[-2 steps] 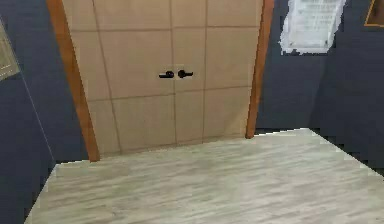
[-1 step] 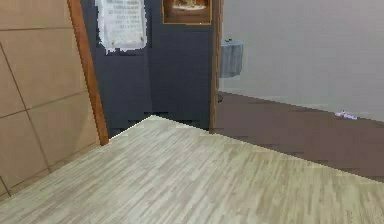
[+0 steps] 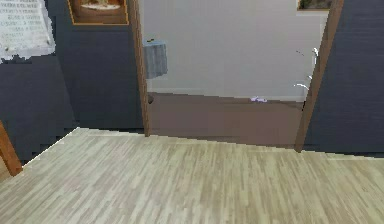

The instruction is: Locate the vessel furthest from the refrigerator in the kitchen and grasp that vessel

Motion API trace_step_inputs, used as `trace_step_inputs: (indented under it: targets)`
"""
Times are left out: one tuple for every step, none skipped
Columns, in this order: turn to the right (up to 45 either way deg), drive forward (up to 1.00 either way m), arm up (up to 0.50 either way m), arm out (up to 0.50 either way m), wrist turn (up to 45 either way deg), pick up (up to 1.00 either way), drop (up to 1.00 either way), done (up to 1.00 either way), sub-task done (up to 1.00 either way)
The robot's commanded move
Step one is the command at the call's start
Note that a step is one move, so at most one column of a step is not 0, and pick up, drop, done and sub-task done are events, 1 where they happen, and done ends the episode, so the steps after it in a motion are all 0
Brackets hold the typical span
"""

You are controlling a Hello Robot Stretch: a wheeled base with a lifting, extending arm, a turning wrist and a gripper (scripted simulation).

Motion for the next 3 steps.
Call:
trace_step_inputs:
  targets:
    - [0.0,0.00,0.50,0.00,0.0,0.00,0.00,0.00,0.00]
    - [0.0,0.00,0.38,0.00,0.0,0.00,0.00,0.00,0.00]
    - [0.0,0.00,0.00,0.20,0.0,0.00,0.00,0.00,0.00]
